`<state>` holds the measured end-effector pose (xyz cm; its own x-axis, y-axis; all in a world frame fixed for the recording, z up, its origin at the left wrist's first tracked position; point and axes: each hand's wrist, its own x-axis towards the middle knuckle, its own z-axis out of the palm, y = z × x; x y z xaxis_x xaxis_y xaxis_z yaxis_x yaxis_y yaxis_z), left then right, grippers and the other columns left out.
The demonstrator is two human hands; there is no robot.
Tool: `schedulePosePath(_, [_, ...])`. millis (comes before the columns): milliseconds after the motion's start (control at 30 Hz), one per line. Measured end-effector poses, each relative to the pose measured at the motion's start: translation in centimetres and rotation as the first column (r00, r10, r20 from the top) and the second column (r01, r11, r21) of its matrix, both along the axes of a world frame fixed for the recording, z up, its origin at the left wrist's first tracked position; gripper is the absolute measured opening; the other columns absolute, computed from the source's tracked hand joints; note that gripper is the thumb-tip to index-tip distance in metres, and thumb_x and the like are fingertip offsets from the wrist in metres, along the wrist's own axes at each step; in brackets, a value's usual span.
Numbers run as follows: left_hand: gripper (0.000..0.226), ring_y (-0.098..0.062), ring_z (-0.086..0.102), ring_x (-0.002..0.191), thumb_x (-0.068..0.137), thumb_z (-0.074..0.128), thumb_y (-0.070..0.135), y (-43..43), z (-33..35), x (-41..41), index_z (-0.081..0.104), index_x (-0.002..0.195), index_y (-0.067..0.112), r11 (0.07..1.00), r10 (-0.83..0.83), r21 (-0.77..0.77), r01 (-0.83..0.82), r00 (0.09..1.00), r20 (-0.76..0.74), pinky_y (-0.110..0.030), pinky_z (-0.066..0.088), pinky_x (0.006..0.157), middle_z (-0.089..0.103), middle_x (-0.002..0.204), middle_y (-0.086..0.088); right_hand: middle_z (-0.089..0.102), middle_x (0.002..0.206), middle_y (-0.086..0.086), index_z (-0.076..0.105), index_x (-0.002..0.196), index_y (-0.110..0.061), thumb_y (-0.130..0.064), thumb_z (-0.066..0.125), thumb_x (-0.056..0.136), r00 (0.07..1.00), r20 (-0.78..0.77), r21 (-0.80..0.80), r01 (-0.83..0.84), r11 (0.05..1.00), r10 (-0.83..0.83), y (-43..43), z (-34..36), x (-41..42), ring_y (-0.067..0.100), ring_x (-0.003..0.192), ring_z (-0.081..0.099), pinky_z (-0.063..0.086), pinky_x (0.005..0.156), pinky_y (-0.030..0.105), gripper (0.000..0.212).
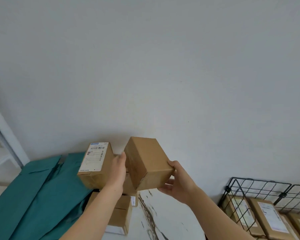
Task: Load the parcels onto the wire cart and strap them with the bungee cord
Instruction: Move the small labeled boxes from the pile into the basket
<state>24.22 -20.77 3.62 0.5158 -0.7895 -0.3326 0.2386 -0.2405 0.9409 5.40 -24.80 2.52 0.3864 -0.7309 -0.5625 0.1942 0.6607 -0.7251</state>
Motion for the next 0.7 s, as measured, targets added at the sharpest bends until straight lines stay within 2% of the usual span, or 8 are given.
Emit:
schedulePosePath(100, [0.033, -0.025, 0.058, 0.105, 0.097, 0.043, 0.042, 1.3, 0.4, -0.6, 0.05, 0.119, 0.018, 0.997, -0.069, 0.014, 0.077, 0.948, -0.312, -0.044, 0.047, 0.094, 0.061, 0.109, -0.004, 0.058, 0.101, 0.019, 0.058, 0.116, -0.007, -0.042, 0.057, 0.085, 1.0, 0.02, 0.022, -0.014, 1.0, 0.013, 1.2, 0.1, -0.6, 0.036, 0.089, 0.063, 0.055, 0.081, 0.041, 0.046])
schedulePosePath(200, [0.036, -0.025, 0.062, 0.098, 0.095, 0.045, 0.047, 2.2, 0.3, -1.1, 0.054, 0.109, 0.015, 0.986, -0.146, 0.004, 0.165, 0.883, -0.446, -0.041, 0.05, 0.079, 0.065, 0.102, -0.008, 0.058, 0.096, 0.013, 0.057, 0.115, -0.009, -0.035, 0.054, 0.09, 0.992, -0.119, -0.044, -0.053, 0.998, 0.048, 2.2, 0.0, -0.4, 0.032, 0.085, 0.062, 0.054, 0.085, 0.041, 0.036])
schedulePosePath(300, [0.041, -0.026, 0.063, 0.095, 0.096, 0.043, 0.047, 2.9, 0.2, -1.5, 0.061, 0.108, 0.013, 0.976, -0.195, 0.005, 0.216, 0.891, -0.411, -0.039, 0.05, 0.072, 0.068, 0.102, -0.01, 0.057, 0.116, 0.002, 0.047, 0.135, -0.021, -0.028, 0.054, 0.092, 0.948, -0.317, -0.223, -0.108, 0.969, 0.033, 2.8, 0.0, 0.2, 0.025, 0.103, 0.059, 0.053, 0.089, 0.038, 0.043])
schedulePosePath(400, [0.039, -0.028, 0.062, 0.101, 0.097, 0.043, 0.043, 3.4, 0.3, -2.1, 0.058, 0.119, 0.014, 0.968, -0.236, -0.016, 0.25, 0.89, -0.391, -0.039, 0.051, 0.074, 0.066, 0.111, -0.011, 0.048, 0.134, -0.004, 0.032, 0.143, -0.032, -0.051, 0.063, 0.083, 0.944, -0.325, -0.256, -0.144, 0.956, 0.055, 3.6, 0.6, 0.7, 0.023, 0.123, 0.049, 0.046, 0.101, 0.042, 0.07])
schedulePosePath(467, [0.036, -0.028, 0.061, 0.103, 0.098, 0.041, 0.042, 3.7, 0.4, -2.2, 0.057, 0.118, 0.017, 0.966, -0.248, -0.025, 0.256, 0.902, -0.353, -0.041, 0.051, 0.078, 0.065, 0.111, -0.01, 0.05, 0.133, -0.008, 0.029, 0.142, -0.034, -0.059, 0.07, 0.072, 0.926, -0.355, -0.276, -0.232, 0.933, 0.126, 4.1, 1.1, 1.0, 0.018, 0.122, 0.05, 0.045, 0.1, 0.039, 0.085])
schedulePosePath(567, [0.033, -0.023, 0.059, 0.107, 0.099, 0.039, 0.04, 4.0, 0.9, -2.1, 0.061, 0.11, 0.019, 0.962, -0.272, -0.048, 0.27, 0.921, -0.278, -0.04, 0.05, 0.082, 0.064, 0.112, -0.005, 0.062, 0.121, -0.006, 0.043, 0.135, -0.028, -0.054, 0.076, 0.064, 0.926, -0.351, -0.297, -0.25, 0.921, 0.138, 4.3, 1.2, 0.8, 0.018, 0.109, 0.06, 0.051, 0.094, 0.039, 0.082])
schedulePosePath(633, [0.027, -0.019, 0.056, 0.108, 0.1, 0.04, 0.034, 4.1, 0.9, -1.6, 0.063, 0.107, 0.022, 0.961, -0.276, -0.056, 0.27, 0.941, -0.197, -0.04, 0.046, 0.091, 0.062, 0.114, -0.001, 0.068, 0.115, 0.001, 0.055, 0.126, -0.026, -0.048, 0.073, 0.071, 0.966, -0.24, -0.264, -0.155, 0.952, 0.091, 4.4, 1.0, 0.5, 0.023, 0.106, 0.063, 0.053, 0.089, 0.039, 0.062])
schedulePosePath(700, [0.023, -0.017, 0.052, 0.11, 0.098, 0.045, 0.031, 4.3, 0.7, -1.1, 0.057, 0.115, 0.02, 0.963, -0.27, -0.018, 0.27, 0.957, -0.104, -0.039, 0.043, 0.092, 0.056, 0.114, 0.0, 0.07, 0.113, 0.006, 0.061, 0.12, -0.022, -0.046, 0.069, 0.071, 0.996, -0.078, -0.185, -0.066, 0.98, 0.053, 4.5, 0.8, 0.1, 0.027, 0.105, 0.063, 0.052, 0.083, 0.04, 0.054])
